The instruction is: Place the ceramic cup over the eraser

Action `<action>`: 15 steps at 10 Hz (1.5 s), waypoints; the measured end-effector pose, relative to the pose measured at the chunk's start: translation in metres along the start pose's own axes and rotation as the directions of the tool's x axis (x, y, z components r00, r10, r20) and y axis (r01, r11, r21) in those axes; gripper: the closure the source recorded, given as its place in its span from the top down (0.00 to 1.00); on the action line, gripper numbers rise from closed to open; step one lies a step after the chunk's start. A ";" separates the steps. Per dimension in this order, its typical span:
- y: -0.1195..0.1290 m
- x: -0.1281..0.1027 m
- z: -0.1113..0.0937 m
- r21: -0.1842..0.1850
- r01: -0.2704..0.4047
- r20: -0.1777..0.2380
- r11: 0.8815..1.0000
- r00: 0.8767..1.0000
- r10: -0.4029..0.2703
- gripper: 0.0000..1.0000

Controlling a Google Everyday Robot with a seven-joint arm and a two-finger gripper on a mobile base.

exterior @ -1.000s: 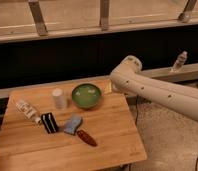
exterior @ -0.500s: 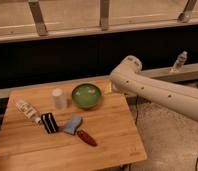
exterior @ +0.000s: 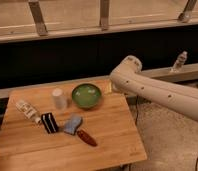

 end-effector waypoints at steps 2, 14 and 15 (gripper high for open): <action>0.000 0.000 0.000 -0.007 0.005 0.005 1.000 1.000 -0.005 0.80; 0.135 -0.046 -0.030 -0.204 0.251 0.066 0.946 0.968 -0.242 0.80; 0.134 -0.046 -0.030 -0.204 0.250 0.066 0.947 0.968 -0.241 0.80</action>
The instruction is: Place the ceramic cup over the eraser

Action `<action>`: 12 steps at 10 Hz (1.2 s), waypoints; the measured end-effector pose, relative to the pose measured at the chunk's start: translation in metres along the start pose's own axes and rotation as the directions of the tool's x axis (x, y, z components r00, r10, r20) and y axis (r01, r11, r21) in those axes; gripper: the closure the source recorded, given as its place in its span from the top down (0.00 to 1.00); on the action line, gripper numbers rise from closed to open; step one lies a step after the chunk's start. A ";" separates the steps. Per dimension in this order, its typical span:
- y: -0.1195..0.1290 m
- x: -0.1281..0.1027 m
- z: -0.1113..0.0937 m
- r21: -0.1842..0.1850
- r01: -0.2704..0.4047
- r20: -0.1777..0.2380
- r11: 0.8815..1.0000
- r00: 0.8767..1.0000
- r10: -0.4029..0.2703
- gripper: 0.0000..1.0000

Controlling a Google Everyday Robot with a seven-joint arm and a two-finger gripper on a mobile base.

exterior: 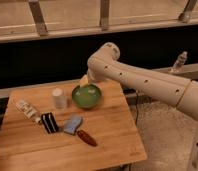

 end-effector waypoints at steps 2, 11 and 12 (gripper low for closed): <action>0.001 0.000 0.000 -0.001 0.002 0.000 1.000 1.000 -0.002 0.80; 0.141 -0.055 0.066 0.018 0.403 -0.103 0.915 0.911 -0.399 0.80; 0.151 -0.058 0.071 0.008 0.418 -0.109 0.908 0.903 -0.415 0.80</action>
